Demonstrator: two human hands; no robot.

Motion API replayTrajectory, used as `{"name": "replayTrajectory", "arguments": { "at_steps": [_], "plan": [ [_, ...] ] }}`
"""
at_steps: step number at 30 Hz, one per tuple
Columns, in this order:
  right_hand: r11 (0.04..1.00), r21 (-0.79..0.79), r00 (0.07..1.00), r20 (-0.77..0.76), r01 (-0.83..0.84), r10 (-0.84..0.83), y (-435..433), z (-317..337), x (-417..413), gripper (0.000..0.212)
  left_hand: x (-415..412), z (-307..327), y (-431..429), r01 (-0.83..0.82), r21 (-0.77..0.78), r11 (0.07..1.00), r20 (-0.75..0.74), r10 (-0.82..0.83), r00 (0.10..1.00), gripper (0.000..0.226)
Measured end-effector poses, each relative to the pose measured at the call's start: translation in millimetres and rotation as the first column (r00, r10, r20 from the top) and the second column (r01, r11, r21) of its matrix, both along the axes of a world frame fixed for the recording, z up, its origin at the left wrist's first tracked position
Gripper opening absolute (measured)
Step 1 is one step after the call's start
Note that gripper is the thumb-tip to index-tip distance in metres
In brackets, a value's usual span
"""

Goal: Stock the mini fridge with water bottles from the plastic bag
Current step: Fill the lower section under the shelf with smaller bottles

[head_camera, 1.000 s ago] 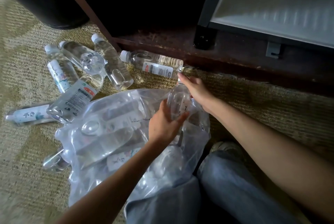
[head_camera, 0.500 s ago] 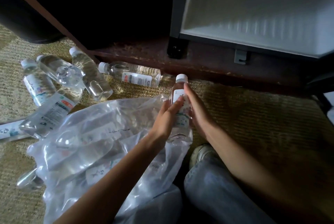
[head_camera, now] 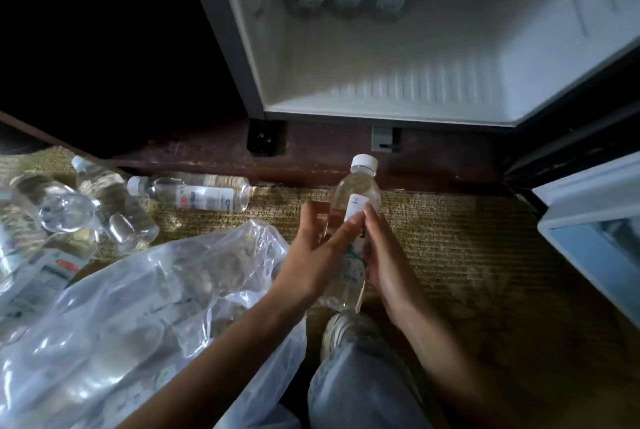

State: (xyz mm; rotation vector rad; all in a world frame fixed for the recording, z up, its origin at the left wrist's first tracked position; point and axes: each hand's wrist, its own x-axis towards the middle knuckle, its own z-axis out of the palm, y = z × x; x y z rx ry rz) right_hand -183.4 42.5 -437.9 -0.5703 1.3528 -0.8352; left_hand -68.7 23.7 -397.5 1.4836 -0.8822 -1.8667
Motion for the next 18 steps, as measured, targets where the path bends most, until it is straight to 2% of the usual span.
{"name": "replayTrajectory", "arguments": {
  "at_steps": [5, 8, 14, 16, 18],
  "plan": [
    [0.992, -0.124, 0.997, -0.078, 0.008, -0.018, -24.4, 24.5, -30.4, 0.042, -13.1, 14.6, -28.0, 0.152, -0.217, 0.964, 0.164, -0.117, 0.979, 0.033],
    [0.976, -0.216, 0.996, -0.075, 0.019, -0.036, -46.3, 36.7, -44.3, 0.026, -20.3, 22.9, -52.4, 0.201, -0.255, 0.946, 0.117, -0.176, 0.977, 0.029],
    [0.921, -0.390, 0.997, -0.075, -0.006, -0.025, -92.4, 65.6, -72.8, 0.038, -37.9, 35.2, -97.4, 0.312, -0.423, 0.851, 0.069, -0.314, 0.947, 0.060],
    [0.879, -0.476, 0.995, -0.097, -0.017, -0.033, -107.1, 73.8, -81.0, 0.033, -45.3, 36.6, -113.8, 0.291, -0.488, 0.823, 0.122, -0.266, 0.956, 0.062],
    [0.825, -0.561, 0.981, -0.188, -0.069, -0.046, -122.6, 79.7, -88.3, 0.043, -53.0, 34.5, -128.7, 0.247, -0.557, 0.793, 0.201, -0.161, 0.966, 0.065]
  ]
}}
